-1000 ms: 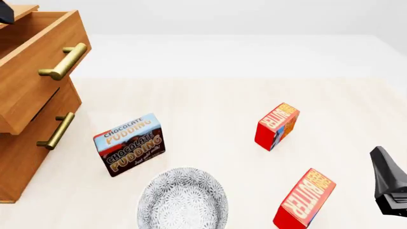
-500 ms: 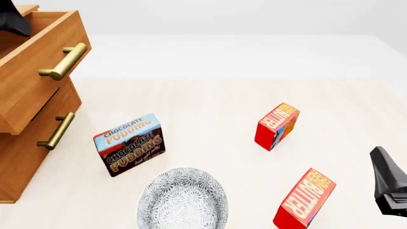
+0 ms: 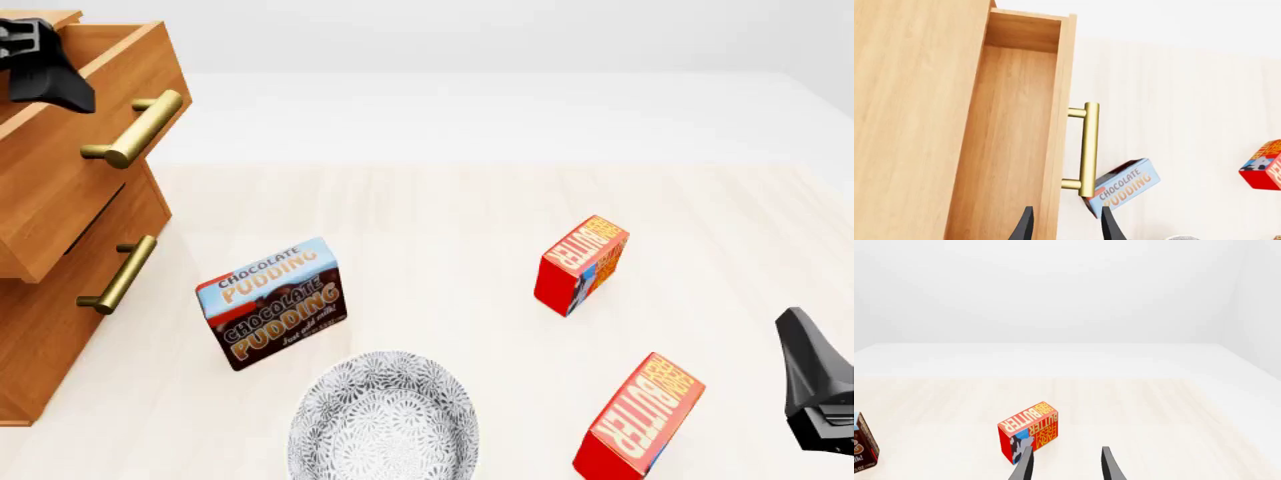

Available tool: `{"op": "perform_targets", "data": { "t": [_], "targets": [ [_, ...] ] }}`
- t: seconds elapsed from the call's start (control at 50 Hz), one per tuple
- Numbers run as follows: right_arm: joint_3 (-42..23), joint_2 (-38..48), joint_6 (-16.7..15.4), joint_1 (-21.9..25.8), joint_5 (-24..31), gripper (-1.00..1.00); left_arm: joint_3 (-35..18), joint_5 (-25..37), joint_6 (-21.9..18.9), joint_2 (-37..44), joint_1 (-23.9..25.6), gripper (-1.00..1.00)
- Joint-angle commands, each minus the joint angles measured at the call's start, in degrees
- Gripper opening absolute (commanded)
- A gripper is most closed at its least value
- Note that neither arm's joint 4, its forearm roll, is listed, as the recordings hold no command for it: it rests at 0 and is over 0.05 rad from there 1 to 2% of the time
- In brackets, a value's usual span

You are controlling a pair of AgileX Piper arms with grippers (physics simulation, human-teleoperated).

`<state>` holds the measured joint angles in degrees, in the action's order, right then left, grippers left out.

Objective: Put the butter at the front in the top drawer of the cabinet and close it.

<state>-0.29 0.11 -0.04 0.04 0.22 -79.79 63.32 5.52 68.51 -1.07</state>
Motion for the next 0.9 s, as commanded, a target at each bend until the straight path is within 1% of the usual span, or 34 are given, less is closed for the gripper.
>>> {"op": "perform_targets", "data": {
  "t": [0.02, 0.2, 0.34, 0.4, 0.42, 0.54, 0.9],
  "targets": [
    [-0.07, -0.01, 0.0, -0.01, 0.08, 1.0, 1.42, -0.43, 0.36, 0.02, 0.0, 1.0],
    [-0.1, -0.01, 0.0, -0.01, 0.11, 1.0, 1.7, -0.79, 0.84, 0.33, 0.48, 1.0],
    [-0.09, -0.01, 0.0, -0.01, 0.1, 1.0, 2.97, -1.96, 1.55, 0.99, 1.57, 1.0],
    [-0.1, -0.01, -0.01, -0.01, 0.1, 1.0, 3.15, -2.02, 1.51, 1.06, 1.64, 1.0],
    [-0.1, -0.01, -0.01, -0.01, 0.1, 1.0, 3.36, -2.01, 0.98, 1.25, 0.82, 1.0],
    [-0.09, -0.01, 0.01, -0.01, 0.11, 1.0, 3.92, -2.36, 1.86, 1.08, 1.94, 1.0],
    [-0.1, -0.01, -0.01, -0.01, 0.1, 1.0, 4.89, -3.47, 2.14, 2.06, 2.84, 1.0]
  ]
}}
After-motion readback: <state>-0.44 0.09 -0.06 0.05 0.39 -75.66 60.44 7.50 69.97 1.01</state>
